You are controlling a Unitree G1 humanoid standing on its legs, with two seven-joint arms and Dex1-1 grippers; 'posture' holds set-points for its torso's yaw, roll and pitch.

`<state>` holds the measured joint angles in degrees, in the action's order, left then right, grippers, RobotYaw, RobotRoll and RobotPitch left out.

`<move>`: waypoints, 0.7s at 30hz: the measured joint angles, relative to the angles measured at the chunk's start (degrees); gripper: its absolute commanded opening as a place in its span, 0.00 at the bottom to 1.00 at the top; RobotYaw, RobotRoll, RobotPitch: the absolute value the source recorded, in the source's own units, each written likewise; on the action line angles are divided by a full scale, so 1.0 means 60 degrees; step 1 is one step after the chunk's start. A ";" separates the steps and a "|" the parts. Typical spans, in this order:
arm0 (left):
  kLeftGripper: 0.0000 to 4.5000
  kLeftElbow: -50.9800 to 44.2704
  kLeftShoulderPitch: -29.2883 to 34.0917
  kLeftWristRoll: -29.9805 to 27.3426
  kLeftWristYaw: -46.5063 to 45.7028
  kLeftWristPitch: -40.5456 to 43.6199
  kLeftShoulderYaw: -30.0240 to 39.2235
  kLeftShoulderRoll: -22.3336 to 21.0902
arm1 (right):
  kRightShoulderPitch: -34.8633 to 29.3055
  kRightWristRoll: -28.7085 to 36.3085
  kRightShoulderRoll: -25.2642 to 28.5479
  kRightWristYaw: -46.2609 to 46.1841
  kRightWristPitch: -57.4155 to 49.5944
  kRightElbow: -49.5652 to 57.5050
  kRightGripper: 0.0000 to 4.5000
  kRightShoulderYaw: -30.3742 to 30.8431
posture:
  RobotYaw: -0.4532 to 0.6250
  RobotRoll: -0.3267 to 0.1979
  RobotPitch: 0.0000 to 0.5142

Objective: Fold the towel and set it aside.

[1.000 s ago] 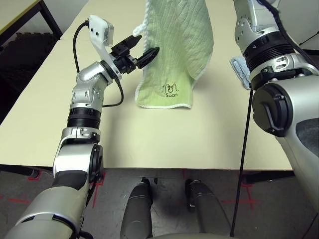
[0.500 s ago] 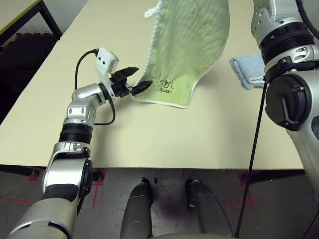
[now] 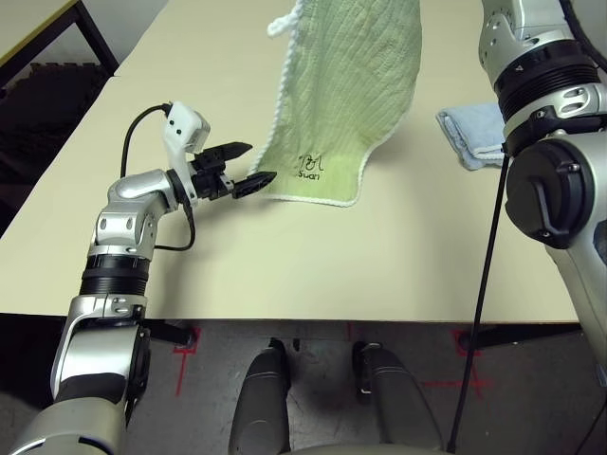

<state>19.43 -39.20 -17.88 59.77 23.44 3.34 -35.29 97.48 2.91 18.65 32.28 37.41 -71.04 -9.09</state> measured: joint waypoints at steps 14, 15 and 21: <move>1.00 -0.0659 -0.0015 -0.0044 -0.0023 0.1705 -0.0104 -0.0545 | -0.0001 -0.0177 0.0016 -0.0099 -0.0045 -0.0035 0.01 0.0003 | 0.45 0.62 0.30; 1.00 -0.0648 -0.0016 -0.0041 -0.0030 0.1684 -0.0104 -0.0537 | 0.0000 -0.0179 0.0016 -0.0099 -0.0045 -0.0035 0.01 0.0003 | 0.45 0.62 0.30; 1.00 0.0291 -0.0276 0.0207 -0.0387 0.0822 -0.0122 -0.0209 | 0.0000 -0.0179 0.0023 -0.0092 -0.0049 -0.0038 0.01 0.0000 | 0.44 0.62 0.29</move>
<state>21.18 -40.86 -16.64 57.44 28.37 2.60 -36.55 97.47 1.84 18.78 31.73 37.12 -71.27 -9.10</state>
